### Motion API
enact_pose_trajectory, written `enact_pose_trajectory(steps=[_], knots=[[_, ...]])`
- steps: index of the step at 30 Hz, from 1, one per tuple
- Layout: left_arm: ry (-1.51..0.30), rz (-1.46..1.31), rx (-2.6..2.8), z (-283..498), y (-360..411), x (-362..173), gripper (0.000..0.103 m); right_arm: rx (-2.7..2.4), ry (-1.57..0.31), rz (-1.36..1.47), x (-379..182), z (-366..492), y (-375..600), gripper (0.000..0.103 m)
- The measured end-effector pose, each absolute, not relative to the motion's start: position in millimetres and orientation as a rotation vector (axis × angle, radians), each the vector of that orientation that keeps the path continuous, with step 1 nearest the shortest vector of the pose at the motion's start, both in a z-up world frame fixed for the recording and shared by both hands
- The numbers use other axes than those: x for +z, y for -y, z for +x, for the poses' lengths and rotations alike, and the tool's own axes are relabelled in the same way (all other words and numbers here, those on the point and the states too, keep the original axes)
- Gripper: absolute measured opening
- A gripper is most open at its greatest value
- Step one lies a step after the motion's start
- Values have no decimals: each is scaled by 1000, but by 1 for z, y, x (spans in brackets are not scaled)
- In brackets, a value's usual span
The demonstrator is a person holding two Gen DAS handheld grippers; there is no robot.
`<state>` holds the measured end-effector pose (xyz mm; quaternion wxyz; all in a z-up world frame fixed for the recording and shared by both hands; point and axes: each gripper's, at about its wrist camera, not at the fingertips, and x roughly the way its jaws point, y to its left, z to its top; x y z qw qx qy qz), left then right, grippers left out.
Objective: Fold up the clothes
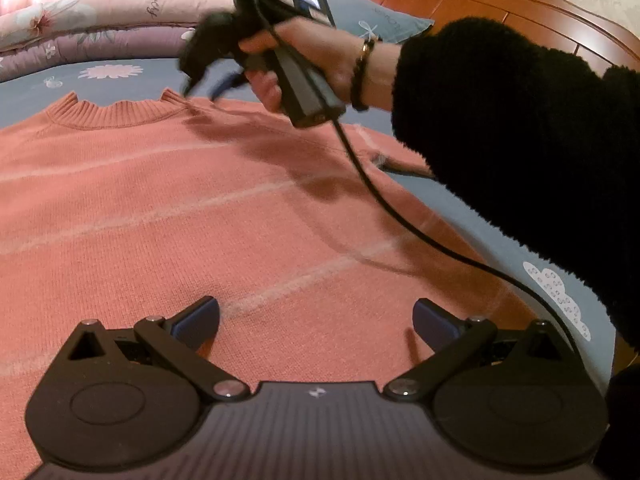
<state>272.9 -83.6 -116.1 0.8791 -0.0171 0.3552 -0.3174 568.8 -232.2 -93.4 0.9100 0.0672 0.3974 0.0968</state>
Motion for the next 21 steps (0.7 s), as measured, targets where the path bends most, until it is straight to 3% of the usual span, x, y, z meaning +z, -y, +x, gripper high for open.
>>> enact_pose_trajectory(steps=[6, 13, 21], knots=[[-743, -39, -662, 274, 83, -116, 102, 413, -845, 75, -76, 560, 176, 36], [-744, -56, -671, 275, 79, -116, 102, 343, -909, 0, -117, 595, 138, 33], [-742, -48, -669, 274, 78, -116, 102, 442, -850, 49, -77, 576, 116, 31]])
